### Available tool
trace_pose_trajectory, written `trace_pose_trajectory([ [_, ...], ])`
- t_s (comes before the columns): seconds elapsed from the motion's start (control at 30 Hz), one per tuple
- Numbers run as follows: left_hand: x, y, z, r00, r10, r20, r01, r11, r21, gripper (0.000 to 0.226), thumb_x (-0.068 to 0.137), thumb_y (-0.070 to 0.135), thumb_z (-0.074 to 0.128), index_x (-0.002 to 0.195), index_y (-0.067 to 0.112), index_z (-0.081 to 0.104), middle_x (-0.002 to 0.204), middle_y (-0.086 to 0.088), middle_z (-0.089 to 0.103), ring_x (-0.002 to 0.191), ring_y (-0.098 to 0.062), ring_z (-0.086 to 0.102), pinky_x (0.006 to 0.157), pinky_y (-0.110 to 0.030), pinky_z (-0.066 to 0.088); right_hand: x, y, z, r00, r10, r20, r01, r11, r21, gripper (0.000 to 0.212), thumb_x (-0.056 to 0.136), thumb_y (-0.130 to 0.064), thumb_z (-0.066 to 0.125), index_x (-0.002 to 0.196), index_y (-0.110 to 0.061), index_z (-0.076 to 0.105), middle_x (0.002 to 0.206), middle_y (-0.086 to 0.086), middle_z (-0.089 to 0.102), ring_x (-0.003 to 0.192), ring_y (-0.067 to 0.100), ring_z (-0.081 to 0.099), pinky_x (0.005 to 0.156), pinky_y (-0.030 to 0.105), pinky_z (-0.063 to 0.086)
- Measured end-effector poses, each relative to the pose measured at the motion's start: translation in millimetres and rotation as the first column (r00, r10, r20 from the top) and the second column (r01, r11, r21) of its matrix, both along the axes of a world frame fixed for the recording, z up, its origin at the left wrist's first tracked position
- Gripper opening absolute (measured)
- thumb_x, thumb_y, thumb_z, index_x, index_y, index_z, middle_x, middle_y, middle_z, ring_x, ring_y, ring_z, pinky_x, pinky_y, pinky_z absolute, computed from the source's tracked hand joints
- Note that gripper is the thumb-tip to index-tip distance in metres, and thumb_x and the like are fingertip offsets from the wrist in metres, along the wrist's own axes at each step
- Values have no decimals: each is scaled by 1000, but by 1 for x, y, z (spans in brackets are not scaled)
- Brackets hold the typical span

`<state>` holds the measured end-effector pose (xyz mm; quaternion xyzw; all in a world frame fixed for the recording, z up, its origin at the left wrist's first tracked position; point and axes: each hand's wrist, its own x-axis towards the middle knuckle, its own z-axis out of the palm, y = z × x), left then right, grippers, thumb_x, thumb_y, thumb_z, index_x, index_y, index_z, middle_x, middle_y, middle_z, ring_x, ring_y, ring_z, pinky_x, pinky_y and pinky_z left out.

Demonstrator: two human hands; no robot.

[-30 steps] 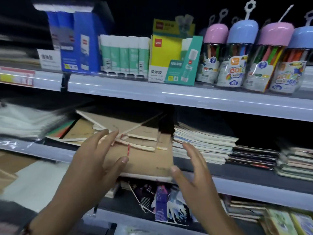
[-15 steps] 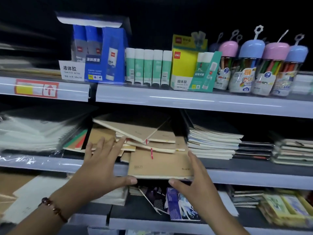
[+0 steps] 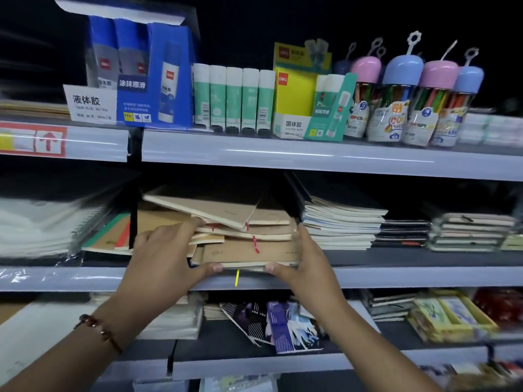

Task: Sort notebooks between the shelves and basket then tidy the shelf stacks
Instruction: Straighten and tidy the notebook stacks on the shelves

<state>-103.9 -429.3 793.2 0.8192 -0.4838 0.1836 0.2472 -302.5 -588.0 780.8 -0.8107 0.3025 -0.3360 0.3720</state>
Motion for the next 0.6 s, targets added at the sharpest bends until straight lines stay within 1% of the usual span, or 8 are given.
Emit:
trace_pose_trajectory([
  [0.07,1,-7,-2,999,31,29,-31,1000,-1,76,68,75,68,128,35,45,118,8,64,114,-22,55,96,-41,35,6,-5,1,1000,-5,22,4,999,41,72,73,-21,87,107,-60,38,104,-43,46,92,-35,43,72,-7,33],
  [0.13,3,-12,-5,998,48,48,-47,999,-19,69,70,69,71,123,33,47,112,7,65,108,-24,56,93,-42,36,13,-9,1,999,-22,47,20,999,51,68,72,-23,88,110,-50,39,103,-38,48,88,-35,44,71,-6,34],
  [0.2,6,-15,-7,996,65,62,-62,997,-51,62,72,63,74,118,29,50,106,4,66,102,-27,57,89,-43,37,19,-9,-1,996,-54,67,50,996,67,70,71,-29,89,118,-44,39,103,-35,51,89,-28,49,75,-1,38],
  [0.27,6,-20,-9,994,83,68,-79,995,-63,59,72,59,76,115,27,51,103,2,65,98,-29,58,88,-45,38,24,-8,-4,993,-85,85,81,995,58,71,70,-32,89,123,-39,43,107,-30,56,93,-14,56,82,12,44],
  [0.33,3,-23,-10,993,97,70,-92,993,-72,60,71,55,79,114,24,52,100,-1,63,96,-31,57,86,-45,40,26,-6,-5,992,-96,87,92,995,43,75,71,-32,88,131,-37,44,113,-27,58,98,-7,56,85,17,44],
  [0.43,2,-20,-15,973,111,204,-78,984,-162,58,72,48,83,113,16,59,96,-8,55,89,-34,52,81,-47,40,19,-5,-2,998,-33,49,31,999,32,70,72,-32,87,115,-60,39,106,-43,55,96,-21,53,81,4,40],
  [0.5,3,-15,-18,939,73,335,2,976,-219,52,78,53,71,112,14,63,97,-8,48,88,-31,45,80,-46,36,9,-3,2,999,28,-17,-27,999,30,78,72,-30,87,107,-70,30,98,-57,48,94,-27,52,75,-3,37],
  [0.6,1,-15,-20,896,-80,436,145,983,-117,55,80,59,52,112,17,68,108,-10,55,98,-31,46,84,-45,33,-5,-4,2,995,60,-83,-61,998,-10,99,73,-23,87,120,-75,17,101,-59,46,94,-28,52,75,-2,39],
])
